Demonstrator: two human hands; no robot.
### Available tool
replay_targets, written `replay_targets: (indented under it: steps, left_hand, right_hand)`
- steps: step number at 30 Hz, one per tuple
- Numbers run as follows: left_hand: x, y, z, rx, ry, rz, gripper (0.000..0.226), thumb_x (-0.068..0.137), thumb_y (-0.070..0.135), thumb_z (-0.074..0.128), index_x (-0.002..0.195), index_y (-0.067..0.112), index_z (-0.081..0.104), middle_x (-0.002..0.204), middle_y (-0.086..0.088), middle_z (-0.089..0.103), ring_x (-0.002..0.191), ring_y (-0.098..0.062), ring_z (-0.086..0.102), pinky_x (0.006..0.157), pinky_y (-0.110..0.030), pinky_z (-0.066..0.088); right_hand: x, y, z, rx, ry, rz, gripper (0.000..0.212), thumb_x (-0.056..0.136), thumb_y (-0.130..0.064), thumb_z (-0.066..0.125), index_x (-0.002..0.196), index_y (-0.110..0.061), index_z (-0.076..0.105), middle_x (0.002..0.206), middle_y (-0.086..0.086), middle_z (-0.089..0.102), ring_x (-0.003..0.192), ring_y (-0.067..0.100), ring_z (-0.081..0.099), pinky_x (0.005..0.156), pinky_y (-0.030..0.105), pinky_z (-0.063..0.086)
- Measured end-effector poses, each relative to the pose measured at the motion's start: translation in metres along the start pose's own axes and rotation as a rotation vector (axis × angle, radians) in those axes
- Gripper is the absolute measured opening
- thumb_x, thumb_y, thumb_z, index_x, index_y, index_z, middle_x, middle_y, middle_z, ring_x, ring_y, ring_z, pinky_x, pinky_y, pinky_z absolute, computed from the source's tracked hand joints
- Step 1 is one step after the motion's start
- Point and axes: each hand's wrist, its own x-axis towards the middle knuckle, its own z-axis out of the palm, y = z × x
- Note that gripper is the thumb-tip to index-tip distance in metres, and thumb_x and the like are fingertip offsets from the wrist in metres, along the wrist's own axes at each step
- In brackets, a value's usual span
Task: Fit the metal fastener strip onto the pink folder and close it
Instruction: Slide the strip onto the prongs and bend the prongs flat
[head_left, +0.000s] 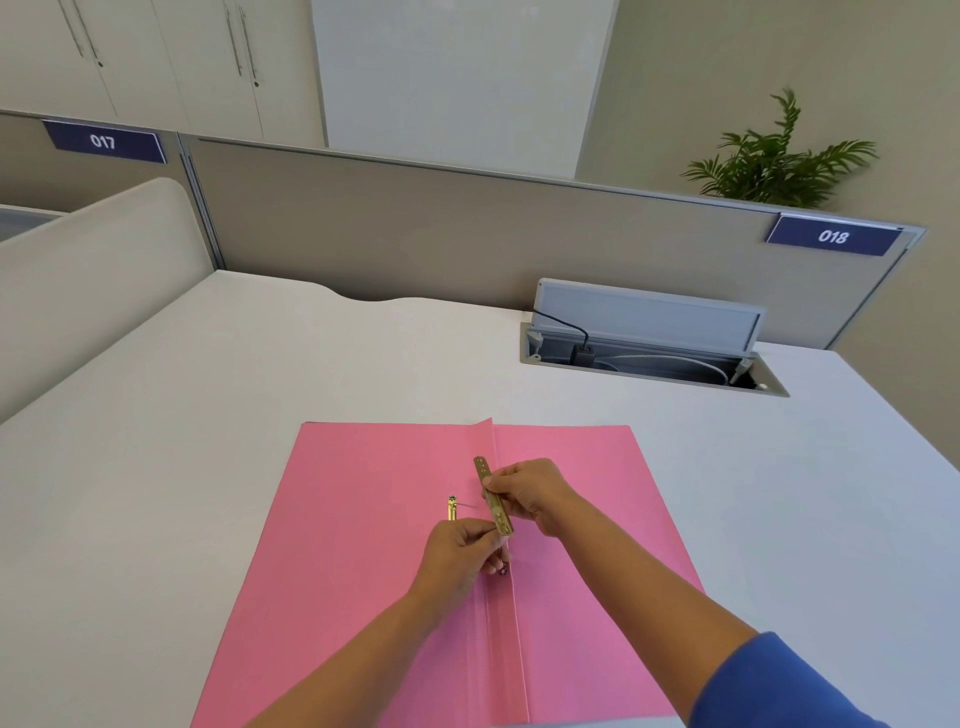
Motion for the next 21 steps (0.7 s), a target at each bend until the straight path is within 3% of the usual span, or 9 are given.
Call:
replay_targets:
  steps: [5, 7, 11, 21]
  left_hand:
    - [0.0013, -0.002, -0.0008, 0.007, -0.001, 0.008, 0.033, 0.087, -0.005, 0.054, 0.067, 0.013, 0.074, 0.054, -0.001, 0.067, 0.049, -0.01, 0.057, 0.051, -0.019, 0.05]
    - [0.0015, -0.0027, -0.0007, -0.001, 0.003, 0.006, 0.033, 0.087, -0.005, 0.053, 0.067, 0.012, 0.074, 0.054, -0.001, 0.067, 0.048, -0.011, 0.057, 0.051, -0.018, 0.05]
    - [0.0024, -0.0031, -0.0003, -0.025, 0.009, 0.0, 0.033, 0.086, -0.005, 0.054, 0.066, 0.012, 0.074, 0.054, -0.003, 0.067, 0.048, -0.011, 0.057, 0.05, -0.019, 0.05]
    - [0.0017, -0.0016, -0.0046, -0.002, 0.028, 0.003, 0.029, 0.081, -0.008, 0.06, 0.066, 0.013, 0.073, 0.05, 0.002, 0.065, 0.047, -0.009, 0.054, 0.049, -0.018, 0.049]
  right_hand:
    - [-0.0007, 0.0017, -0.0014, -0.012, 0.014, -0.015, 0.011, 0.082, 0.0, 0.068, 0.091, 0.007, 0.066, 0.071, 0.01, 0.065, 0.059, 0.015, 0.061, 0.055, 0.022, 0.054]
    - [-0.001, 0.0027, -0.0015, -0.012, 0.007, -0.018, 0.003, 0.082, 0.0, 0.067, 0.084, 0.003, 0.067, 0.071, 0.009, 0.065, 0.059, 0.015, 0.061, 0.054, 0.021, 0.054]
    - [-0.0019, 0.0051, -0.0006, -0.022, 0.001, -0.03, 0.014, 0.082, 0.0, 0.067, 0.07, -0.006, 0.064, 0.069, 0.009, 0.065, 0.059, 0.015, 0.061, 0.055, 0.022, 0.054]
    - [-0.0008, 0.0097, 0.0022, -0.041, 0.018, -0.036, 0.015, 0.081, 0.0, 0.068, 0.07, -0.008, 0.062, 0.071, 0.009, 0.064, 0.061, 0.017, 0.06, 0.062, 0.027, 0.054]
